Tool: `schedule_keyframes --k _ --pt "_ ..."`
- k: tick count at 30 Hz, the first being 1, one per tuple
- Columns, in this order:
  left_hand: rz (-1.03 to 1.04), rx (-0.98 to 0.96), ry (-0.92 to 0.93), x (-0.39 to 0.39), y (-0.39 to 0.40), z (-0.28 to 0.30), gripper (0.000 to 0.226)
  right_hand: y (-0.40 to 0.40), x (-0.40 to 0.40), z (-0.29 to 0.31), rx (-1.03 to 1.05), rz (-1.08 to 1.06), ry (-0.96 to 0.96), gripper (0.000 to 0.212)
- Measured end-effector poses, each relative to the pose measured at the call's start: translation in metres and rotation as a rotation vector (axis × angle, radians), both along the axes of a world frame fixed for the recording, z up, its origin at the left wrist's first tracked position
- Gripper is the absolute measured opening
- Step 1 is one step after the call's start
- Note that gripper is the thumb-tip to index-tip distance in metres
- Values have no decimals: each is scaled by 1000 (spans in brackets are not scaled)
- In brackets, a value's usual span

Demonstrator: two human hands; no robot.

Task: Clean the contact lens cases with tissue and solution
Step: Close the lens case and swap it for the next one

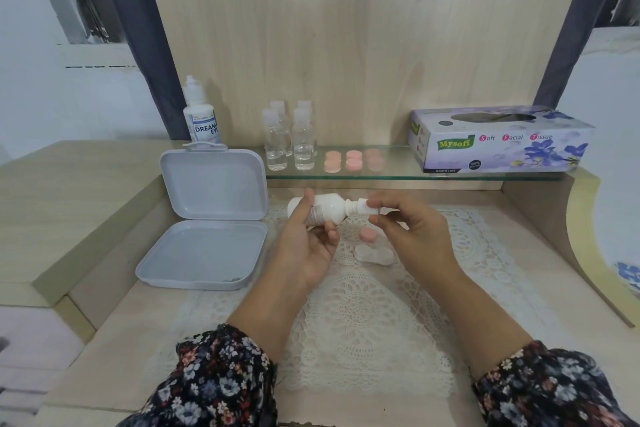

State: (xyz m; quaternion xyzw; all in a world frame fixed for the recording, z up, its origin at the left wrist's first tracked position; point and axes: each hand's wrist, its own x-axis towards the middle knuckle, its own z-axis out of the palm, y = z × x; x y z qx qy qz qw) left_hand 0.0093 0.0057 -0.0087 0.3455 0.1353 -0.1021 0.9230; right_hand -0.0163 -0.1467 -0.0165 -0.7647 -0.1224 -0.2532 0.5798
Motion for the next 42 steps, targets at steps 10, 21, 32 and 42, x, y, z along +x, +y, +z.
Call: schedule_keyframes --k 10,21,32,42 --pt "-19 -7 -37 -6 -2 3 31 -3 2 0 54 -12 86 20" --pt "-9 -29 -32 -7 -1 6 28 -3 -4 2 -145 -34 127 21" --pt "-39 -1 -55 -5 -1 4 28 -2 -7 4 -119 -21 167 15" --pt "-56 121 -140 -1 -1 -2 66 -1 -2 1 11 -93 175 15"
